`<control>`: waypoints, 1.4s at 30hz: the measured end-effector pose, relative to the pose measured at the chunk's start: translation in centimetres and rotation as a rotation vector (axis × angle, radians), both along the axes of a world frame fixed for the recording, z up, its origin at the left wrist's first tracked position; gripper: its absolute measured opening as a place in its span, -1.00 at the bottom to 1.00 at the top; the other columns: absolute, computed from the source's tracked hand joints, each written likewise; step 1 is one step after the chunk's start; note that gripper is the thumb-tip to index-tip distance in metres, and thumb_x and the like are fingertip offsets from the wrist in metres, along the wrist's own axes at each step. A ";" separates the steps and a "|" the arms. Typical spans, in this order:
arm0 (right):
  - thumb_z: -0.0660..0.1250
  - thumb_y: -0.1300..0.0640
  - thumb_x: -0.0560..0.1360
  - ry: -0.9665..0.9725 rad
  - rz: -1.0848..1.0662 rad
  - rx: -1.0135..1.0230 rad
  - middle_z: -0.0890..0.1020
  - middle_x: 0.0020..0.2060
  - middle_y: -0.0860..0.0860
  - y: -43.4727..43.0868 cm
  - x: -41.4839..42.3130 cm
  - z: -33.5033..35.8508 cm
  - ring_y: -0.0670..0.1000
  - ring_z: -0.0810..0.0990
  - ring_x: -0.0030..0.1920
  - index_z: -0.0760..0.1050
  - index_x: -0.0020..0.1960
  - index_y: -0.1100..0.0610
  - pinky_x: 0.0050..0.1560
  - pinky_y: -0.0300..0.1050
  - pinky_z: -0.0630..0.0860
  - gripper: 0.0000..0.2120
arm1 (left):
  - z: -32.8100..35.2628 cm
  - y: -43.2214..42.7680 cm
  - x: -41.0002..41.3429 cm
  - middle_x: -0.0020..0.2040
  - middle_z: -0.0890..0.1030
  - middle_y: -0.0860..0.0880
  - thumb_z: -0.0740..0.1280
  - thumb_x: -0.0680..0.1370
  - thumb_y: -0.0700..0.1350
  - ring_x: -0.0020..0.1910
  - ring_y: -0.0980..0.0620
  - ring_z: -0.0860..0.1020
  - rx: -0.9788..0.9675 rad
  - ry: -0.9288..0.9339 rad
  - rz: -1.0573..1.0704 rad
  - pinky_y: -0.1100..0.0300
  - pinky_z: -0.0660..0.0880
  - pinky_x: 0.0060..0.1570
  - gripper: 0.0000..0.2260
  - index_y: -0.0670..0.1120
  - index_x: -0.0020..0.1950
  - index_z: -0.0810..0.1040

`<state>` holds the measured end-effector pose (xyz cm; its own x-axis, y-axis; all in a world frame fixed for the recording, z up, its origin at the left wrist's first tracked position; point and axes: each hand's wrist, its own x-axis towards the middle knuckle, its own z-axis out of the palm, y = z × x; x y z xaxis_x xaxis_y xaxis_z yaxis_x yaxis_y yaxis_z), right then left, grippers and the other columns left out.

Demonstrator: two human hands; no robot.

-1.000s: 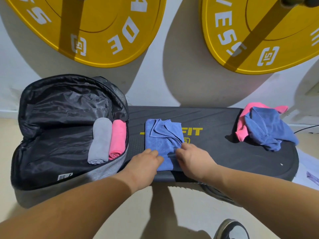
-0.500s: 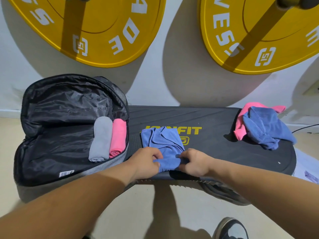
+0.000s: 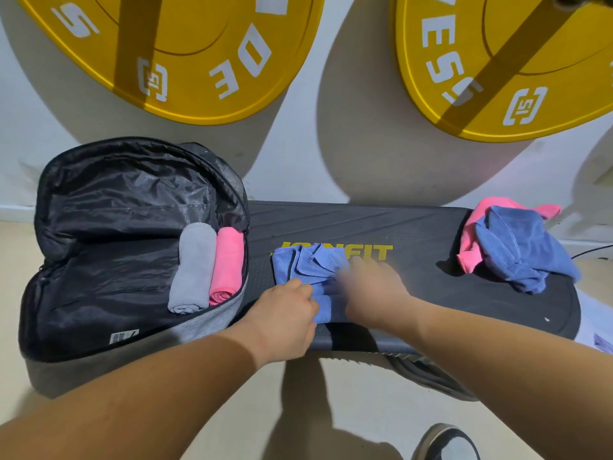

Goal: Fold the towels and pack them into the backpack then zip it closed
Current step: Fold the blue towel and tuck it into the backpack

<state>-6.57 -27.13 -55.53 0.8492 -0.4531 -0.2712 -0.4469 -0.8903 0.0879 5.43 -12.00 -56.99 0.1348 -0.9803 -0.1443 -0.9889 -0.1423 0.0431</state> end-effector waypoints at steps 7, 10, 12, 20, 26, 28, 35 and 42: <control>0.30 0.04 0.47 0.011 0.390 -0.070 0.49 0.24 -0.02 -0.2 2.1 -0.9 0.11 0.45 0.21 0.45 0.38 0.01 0.11 -0.01 0.36 -0.53 | -1.3 0.2 2.7 0.25 0.53 0.13 0.29 0.58 0.08 0.25 0.02 0.42 -0.006 0.250 0.078 -0.01 0.51 0.18 -0.64 0.08 0.36 0.58; 0.27 -0.06 0.40 -0.015 0.060 0.018 0.50 0.24 -0.01 -0.9 1.6 -0.9 0.13 0.49 0.23 0.46 0.28 0.04 0.16 -0.03 0.39 -0.54 | -1.3 0.0 2.9 0.25 0.55 0.11 0.33 0.57 0.10 0.27 0.02 0.43 0.005 0.265 0.101 -0.02 0.50 0.19 -0.60 0.08 0.40 0.56; 0.23 -0.09 0.36 -0.007 -0.186 0.187 0.52 0.20 -0.01 -1.6 1.3 -0.7 0.12 0.48 0.25 0.44 0.12 0.02 0.10 -0.03 0.41 -0.63 | -1.3 -0.1 3.1 0.20 0.56 0.09 0.34 0.53 0.13 0.25 0.01 0.44 0.012 0.267 0.102 -0.04 0.52 0.15 -0.61 0.08 0.33 0.60; 0.31 -0.04 0.46 -0.286 -0.096 0.228 0.45 -0.09 -0.07 -2.1 0.0 -0.5 0.10 0.55 0.08 0.40 -0.14 -0.06 -0.10 -0.09 0.43 -0.90 | -1.2 -0.3 2.7 0.12 0.51 0.06 0.39 0.49 0.01 0.22 -0.01 0.44 -0.005 0.246 0.144 -0.02 0.53 0.13 -0.60 0.11 0.34 0.58; 0.46 -0.10 0.41 -0.074 0.083 0.263 0.49 0.16 -0.03 -2.0 -1.8 -1.0 0.05 0.46 0.22 0.41 0.27 0.00 0.06 0.01 0.54 -0.51 | -1.3 -0.2 2.3 0.13 0.61 0.05 0.37 0.54 -0.03 0.18 -0.08 0.57 -0.060 0.344 0.300 0.05 0.51 0.15 -0.71 0.07 0.26 0.63; 0.41 0.03 0.44 -0.105 0.001 0.348 0.53 0.17 -0.03 -2.1 -1.7 -0.9 0.08 0.51 0.22 0.43 0.30 -0.01 0.10 -0.01 0.54 -0.55 | -1.2 0.0 2.4 0.16 0.64 0.08 0.39 0.52 -0.07 0.19 -0.03 0.59 -0.090 0.466 0.415 0.11 0.51 0.18 -0.72 0.07 0.24 0.64; 0.32 0.00 0.60 -0.170 -0.503 0.852 0.55 -0.21 0.06 -1.6 0.3 0.1 0.03 0.56 -0.30 0.50 0.21 0.15 -0.35 -0.12 0.56 -0.72 | -1.5 0.5 3.7 -0.21 0.55 0.03 0.38 0.51 -0.21 -0.23 0.04 0.51 -0.173 0.911 0.830 0.21 0.45 -0.18 -0.90 -0.05 -0.01 0.60; 0.31 -0.17 0.59 -0.111 -0.676 0.762 0.66 -0.19 0.23 -1.9 0.9 -0.8 0.20 0.70 -0.25 0.45 0.19 0.22 -0.37 -0.02 0.66 -0.55 | -1.2 0.6 3.5 0.03 0.49 -0.06 0.28 0.62 -0.11 -0.03 -0.11 0.50 -0.288 0.344 0.320 -0.04 0.52 0.02 -0.93 -0.08 0.03 0.53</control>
